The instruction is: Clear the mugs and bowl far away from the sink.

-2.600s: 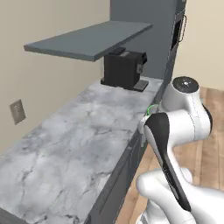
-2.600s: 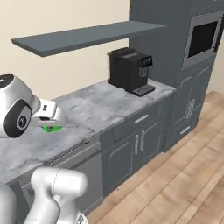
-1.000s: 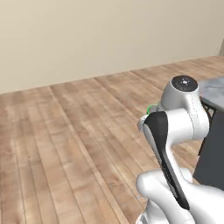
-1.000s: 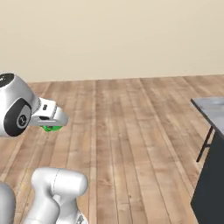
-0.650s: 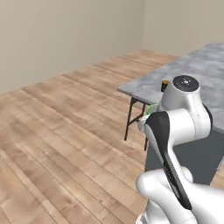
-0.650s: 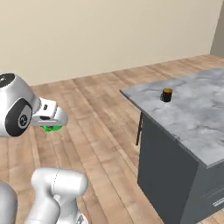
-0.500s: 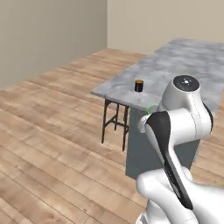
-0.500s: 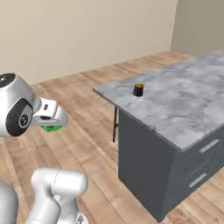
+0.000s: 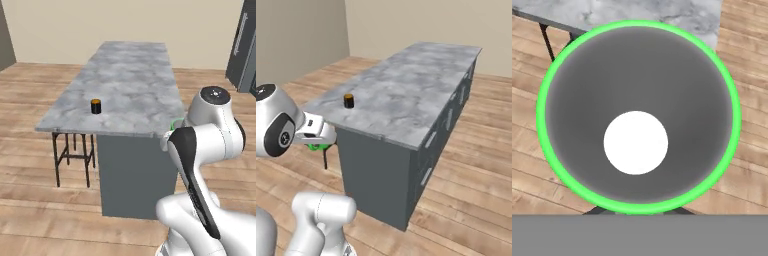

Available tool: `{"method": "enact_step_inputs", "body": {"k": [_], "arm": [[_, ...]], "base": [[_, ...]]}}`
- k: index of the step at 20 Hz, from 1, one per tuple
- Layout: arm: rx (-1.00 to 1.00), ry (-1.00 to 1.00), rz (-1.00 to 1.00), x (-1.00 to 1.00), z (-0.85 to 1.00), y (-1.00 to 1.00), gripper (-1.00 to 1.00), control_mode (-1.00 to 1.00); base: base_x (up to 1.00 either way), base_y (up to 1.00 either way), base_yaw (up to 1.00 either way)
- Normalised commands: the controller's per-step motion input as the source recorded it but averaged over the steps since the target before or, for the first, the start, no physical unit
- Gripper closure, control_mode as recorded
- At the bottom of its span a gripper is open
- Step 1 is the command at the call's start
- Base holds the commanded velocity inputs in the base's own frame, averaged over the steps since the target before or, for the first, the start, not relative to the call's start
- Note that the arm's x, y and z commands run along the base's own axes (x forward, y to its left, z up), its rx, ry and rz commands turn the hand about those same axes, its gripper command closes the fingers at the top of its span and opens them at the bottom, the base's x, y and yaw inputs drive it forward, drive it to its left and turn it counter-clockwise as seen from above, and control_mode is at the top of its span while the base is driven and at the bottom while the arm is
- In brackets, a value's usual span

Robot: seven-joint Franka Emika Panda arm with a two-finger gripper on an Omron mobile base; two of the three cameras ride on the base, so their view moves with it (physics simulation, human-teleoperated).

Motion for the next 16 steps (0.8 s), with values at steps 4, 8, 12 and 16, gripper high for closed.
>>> {"method": "enact_step_inputs", "body": {"k": [4, 8, 12, 16], "arm": [[0.0, 0.0, 0.0, 0.0, 0.0, 0.0, 1.0, 1.0], [0.0, 0.0, 0.0, 0.0, 0.0, 0.0, 1.0, 1.0], [0.0, 0.0, 0.0, 0.0, 0.0, 0.0, 1.0, 1.0], [0.0, 0.0, 0.0, 0.0, 0.0, 0.0, 1.0, 1.0]], "base": [[0.54, 0.95, -0.17], [0.81, 0.4, -0.12], [0.84, -0.1, -0.24], [1.0, -0.01, -0.32]]}}
